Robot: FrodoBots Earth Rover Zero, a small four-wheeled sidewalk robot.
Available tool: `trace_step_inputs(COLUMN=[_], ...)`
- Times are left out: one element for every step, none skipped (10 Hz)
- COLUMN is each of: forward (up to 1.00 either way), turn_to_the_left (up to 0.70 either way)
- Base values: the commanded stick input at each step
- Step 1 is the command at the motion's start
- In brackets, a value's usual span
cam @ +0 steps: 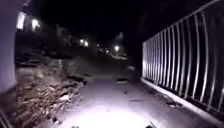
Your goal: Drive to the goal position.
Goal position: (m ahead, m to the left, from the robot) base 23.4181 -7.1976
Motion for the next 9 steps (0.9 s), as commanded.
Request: trace_step_inputs(forward=[0.7,0.7,0.7,0.7,0.7,0.7,0.7,0.7,0.7], turn_to_the_left=[0.0,0.0,0.0,0.0,0.0,0.0,0.0,0.0,0.0])
